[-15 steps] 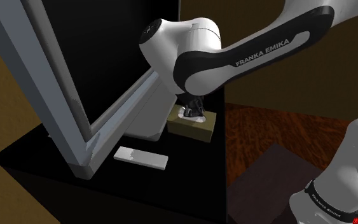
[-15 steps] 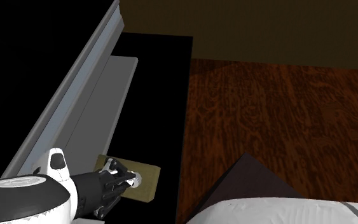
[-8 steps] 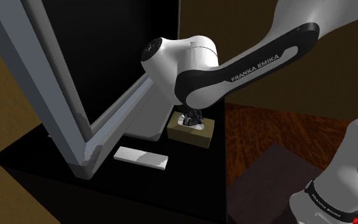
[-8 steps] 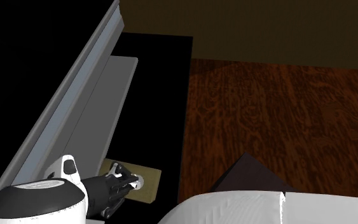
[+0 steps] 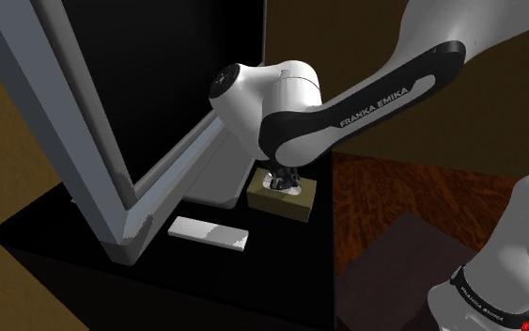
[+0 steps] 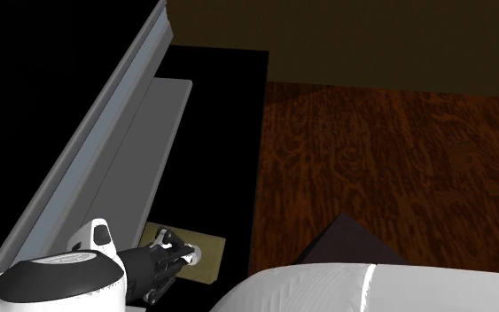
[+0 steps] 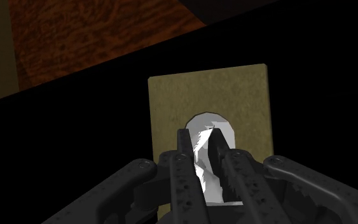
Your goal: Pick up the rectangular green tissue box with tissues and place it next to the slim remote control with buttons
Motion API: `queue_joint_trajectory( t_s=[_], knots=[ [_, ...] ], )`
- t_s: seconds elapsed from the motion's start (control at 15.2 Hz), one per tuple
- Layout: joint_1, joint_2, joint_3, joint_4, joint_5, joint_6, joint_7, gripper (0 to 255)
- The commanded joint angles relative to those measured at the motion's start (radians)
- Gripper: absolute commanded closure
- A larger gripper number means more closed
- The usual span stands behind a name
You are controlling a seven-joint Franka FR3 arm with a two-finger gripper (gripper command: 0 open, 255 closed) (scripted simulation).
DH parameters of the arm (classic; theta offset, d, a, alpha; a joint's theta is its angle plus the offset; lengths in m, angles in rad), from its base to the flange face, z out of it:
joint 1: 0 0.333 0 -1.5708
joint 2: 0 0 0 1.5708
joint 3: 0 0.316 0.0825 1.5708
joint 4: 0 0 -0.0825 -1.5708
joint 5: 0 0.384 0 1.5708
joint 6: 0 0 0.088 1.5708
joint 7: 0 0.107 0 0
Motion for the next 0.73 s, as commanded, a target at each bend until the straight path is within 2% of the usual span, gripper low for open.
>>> queue_joint_trajectory(
  t_s=[0.0, 0.07, 0.4, 0.66],
  knots=[
    [0.000, 0.000, 0.000, 0.000, 0.000, 0.000, 0.000, 255],
    [0.000, 0.000, 0.000, 0.000, 0.000, 0.000, 0.000, 0],
    [0.000, 0.000, 0.000, 0.000, 0.000, 0.000, 0.000, 0],
    [0.028, 0.013, 0.021, 0.128, 0.020, -0.122, -0.010, 0]
  ],
)
